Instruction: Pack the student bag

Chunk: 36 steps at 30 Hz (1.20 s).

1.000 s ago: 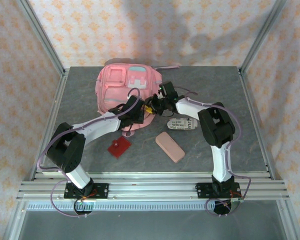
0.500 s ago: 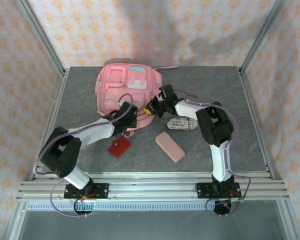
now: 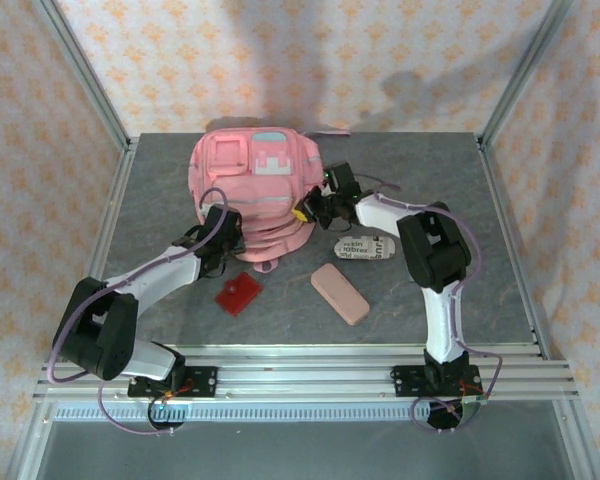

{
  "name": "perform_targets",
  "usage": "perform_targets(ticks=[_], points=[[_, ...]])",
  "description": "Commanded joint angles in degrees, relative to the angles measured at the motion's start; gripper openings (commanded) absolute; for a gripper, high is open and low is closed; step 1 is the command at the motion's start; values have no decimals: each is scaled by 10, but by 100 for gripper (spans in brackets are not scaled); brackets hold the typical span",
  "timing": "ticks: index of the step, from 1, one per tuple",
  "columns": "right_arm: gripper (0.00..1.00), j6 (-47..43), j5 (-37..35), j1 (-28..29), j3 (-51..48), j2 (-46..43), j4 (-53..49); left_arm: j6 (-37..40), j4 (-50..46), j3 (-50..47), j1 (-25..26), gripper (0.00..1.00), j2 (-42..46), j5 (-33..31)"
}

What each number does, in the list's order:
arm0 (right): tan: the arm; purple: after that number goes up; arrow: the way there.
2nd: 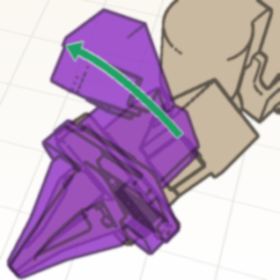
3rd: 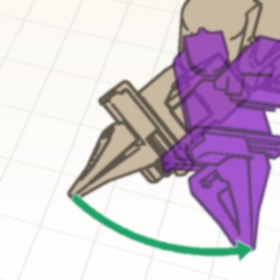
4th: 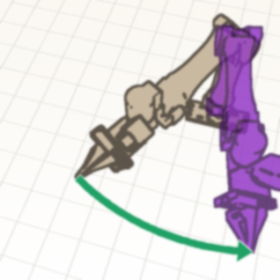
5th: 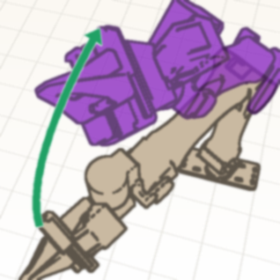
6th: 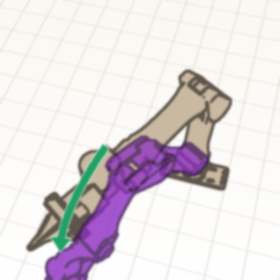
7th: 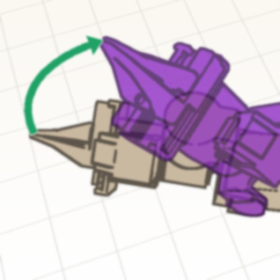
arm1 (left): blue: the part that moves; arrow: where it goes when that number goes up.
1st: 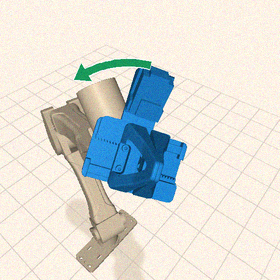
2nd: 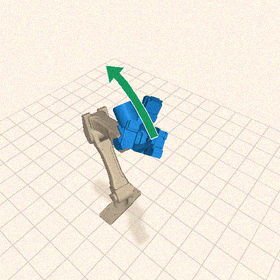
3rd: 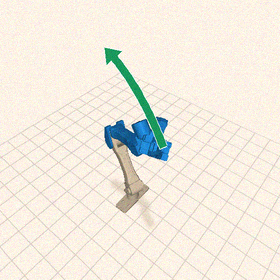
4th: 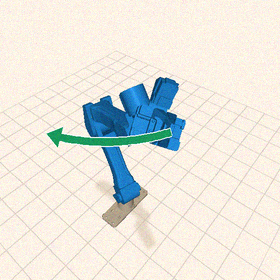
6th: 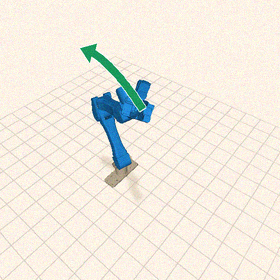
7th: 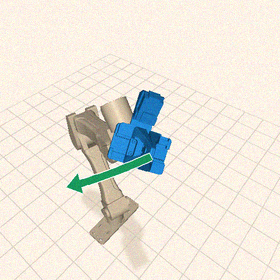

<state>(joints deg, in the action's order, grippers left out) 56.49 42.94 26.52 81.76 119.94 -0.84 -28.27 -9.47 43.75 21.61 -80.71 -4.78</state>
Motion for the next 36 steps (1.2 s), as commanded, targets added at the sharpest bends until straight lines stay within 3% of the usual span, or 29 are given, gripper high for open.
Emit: perform_targets(ticks=[1,3,8,15,25,29,36], points=[[0,-20,-56,-33,67,-9,0,1,-40,27,45,0,-16,13],[0,-28,-55,-36,87,-9,-9,-5,-31,47,74,0,-33,25],[30,-13,-25,-26,54,-38,51,-15,0,94,118,0,-72,36],[36,41,12,16,-49,-52,165,-15,16,126,128,0,-117,39],[28,111,30,42,-132,-34,301,-24,31,92,131,0,-111,36],[0,116,25,44,-136,-20,307,-26,30,88,130,0,-109,31],[0,104,-1,28,-129,-25,286,-28,-22,59,123,0,-84,-32]])
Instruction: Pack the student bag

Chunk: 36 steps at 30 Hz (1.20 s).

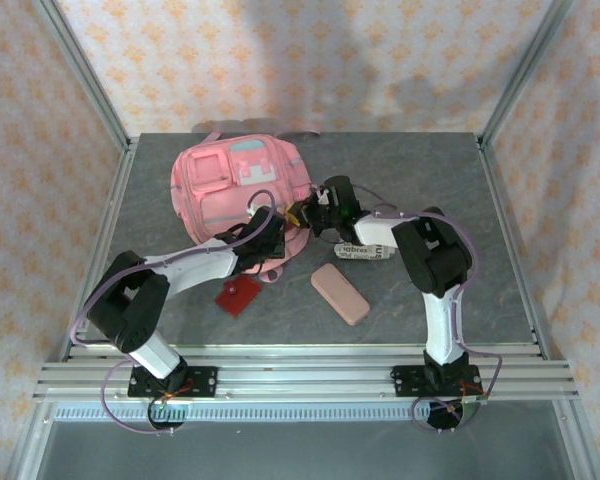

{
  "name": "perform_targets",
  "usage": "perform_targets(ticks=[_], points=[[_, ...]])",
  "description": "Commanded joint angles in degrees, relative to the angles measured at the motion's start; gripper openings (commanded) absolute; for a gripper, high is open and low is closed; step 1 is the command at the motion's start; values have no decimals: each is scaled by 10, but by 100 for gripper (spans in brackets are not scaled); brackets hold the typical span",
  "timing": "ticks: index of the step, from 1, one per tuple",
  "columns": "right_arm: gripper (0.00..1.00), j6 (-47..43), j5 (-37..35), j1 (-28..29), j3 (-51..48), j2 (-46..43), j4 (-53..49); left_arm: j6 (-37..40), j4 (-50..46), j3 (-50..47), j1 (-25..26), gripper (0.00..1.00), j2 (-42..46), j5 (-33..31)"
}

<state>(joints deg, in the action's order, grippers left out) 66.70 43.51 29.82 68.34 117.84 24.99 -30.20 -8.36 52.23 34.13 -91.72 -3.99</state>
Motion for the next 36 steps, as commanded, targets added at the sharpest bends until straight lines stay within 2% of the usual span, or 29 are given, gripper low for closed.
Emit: perform_targets(ticks=[1,7,10,13,16,19,25,28,30,32,33,36], points=[[0,2,-10,-10,6,-7,27,-14,-36,-41,-9,0,37,-45],[0,8,-15,-38,18,-18,30,-30,-62,-131,-83,0,126,-72],[0,10,-14,-47,34,-14,30,-48,-64,-168,-129,0,174,-71],[0,16,-11,-52,52,-8,38,-49,-59,-185,-154,0,190,-61],[0,24,-7,-54,73,2,47,-50,-50,-187,-155,0,175,-39],[0,39,8,-57,100,15,66,-40,-18,-186,-150,0,150,21],[0,46,15,-66,119,10,111,-41,40,-159,-78,0,124,55],[27,79,30,-59,76,8,189,-52,84,-158,-59,0,107,82],[39,133,34,-49,16,8,305,-57,100,-156,-51,0,87,90],[43,160,37,-36,-26,10,372,-60,113,-157,-48,0,72,97],[44,157,35,-29,-43,8,374,-62,122,-161,-46,0,67,101],[46,98,27,-10,-60,-2,299,-64,133,-167,-44,0,60,106]])
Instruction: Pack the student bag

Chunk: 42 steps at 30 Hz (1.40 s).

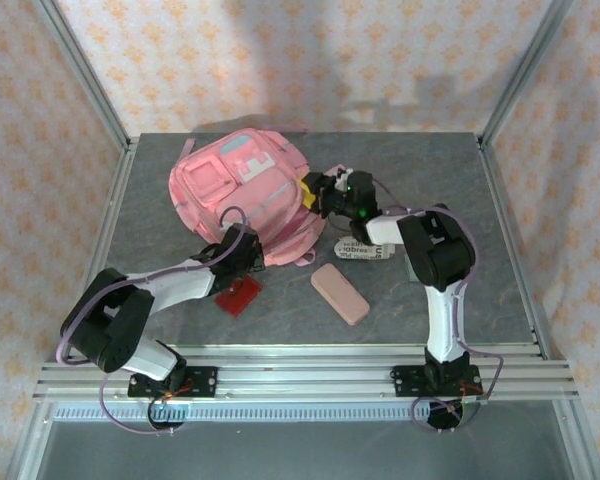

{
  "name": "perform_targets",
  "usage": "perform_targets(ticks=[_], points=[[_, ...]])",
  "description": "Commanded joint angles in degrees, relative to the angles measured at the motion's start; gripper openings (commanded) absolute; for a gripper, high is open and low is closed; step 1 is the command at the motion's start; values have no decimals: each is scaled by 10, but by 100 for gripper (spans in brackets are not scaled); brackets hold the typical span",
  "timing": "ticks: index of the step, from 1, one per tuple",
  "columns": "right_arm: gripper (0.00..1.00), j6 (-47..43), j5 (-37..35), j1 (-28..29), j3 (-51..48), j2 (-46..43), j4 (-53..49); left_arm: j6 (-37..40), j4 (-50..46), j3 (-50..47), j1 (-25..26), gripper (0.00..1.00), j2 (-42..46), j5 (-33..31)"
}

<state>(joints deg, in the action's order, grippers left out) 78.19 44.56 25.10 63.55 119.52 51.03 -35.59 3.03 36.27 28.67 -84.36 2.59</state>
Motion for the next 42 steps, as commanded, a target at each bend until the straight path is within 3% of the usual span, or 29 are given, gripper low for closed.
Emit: perform_targets(ticks=[1,4,8,10,16,20,24,28,30,33,40,42], points=[[46,-34,14,43,-13,-21,14,-9,19,-8,12,0,-15,40],[44,-97,2,59,1,-26,-92,-8,19,-11,12,0,-14,38],[7,-125,-11,69,7,-22,-140,-11,14,-14,12,0,-10,27],[0,-128,-13,69,8,-20,-152,-16,3,-13,12,0,-5,11],[0,-140,-19,60,17,-40,-169,-30,-96,2,8,0,23,-103],[0,-142,-25,40,18,-61,-173,-33,-141,-10,-20,0,70,-153],[0,-134,-27,17,24,-70,-167,-23,-154,-31,-85,0,120,-157],[0,-126,-29,6,44,-65,-162,-4,-165,-26,-118,0,132,-164],[0,-122,-28,3,55,-62,-158,4,-161,-20,-119,0,120,-146],[0,-113,-24,-4,79,-48,-160,17,-132,-11,-110,0,91,-68],[0,-95,-11,-40,128,-28,-163,13,-77,43,-3,0,44,-16],[11,-103,-8,-40,131,-28,-175,3,-54,53,12,0,26,-4]])
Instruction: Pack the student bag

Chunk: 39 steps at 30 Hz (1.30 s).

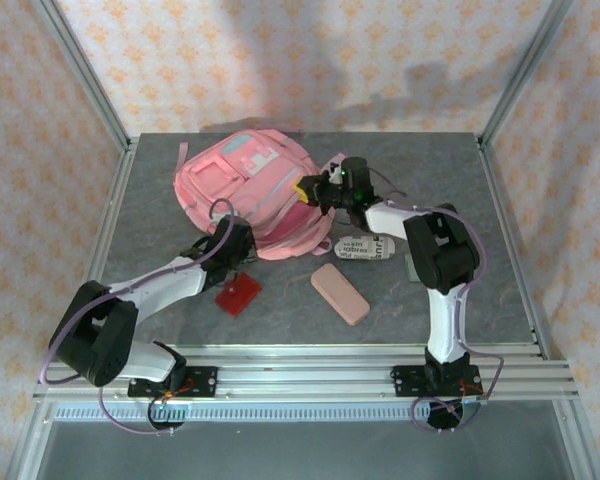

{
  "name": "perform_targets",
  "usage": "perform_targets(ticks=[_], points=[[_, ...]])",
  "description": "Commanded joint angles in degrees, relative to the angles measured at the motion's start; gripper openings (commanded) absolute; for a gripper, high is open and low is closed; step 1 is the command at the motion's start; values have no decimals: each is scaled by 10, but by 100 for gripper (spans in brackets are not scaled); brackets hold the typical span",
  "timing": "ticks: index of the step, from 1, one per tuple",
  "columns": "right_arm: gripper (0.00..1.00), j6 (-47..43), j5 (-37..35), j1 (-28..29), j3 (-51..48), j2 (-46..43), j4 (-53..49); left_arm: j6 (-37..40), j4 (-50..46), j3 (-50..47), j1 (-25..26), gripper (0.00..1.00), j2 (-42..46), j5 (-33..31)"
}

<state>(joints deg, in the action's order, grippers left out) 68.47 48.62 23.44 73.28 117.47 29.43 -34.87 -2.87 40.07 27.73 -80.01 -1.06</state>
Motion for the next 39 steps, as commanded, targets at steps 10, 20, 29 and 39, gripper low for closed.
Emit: perform_targets(ticks=[10,20,29,39], points=[[42,-29,-34,62,-68,-13,40,-10,56,28,31,0,-75,51],[0,-18,-36,92,-60,13,52,-9,23,18,30,0,-59,-13],[0,-26,-53,70,-91,-42,56,5,-26,-5,-95,0,-21,-52],[0,-15,-57,64,-108,-53,79,29,-46,40,-222,6,-50,-98]])
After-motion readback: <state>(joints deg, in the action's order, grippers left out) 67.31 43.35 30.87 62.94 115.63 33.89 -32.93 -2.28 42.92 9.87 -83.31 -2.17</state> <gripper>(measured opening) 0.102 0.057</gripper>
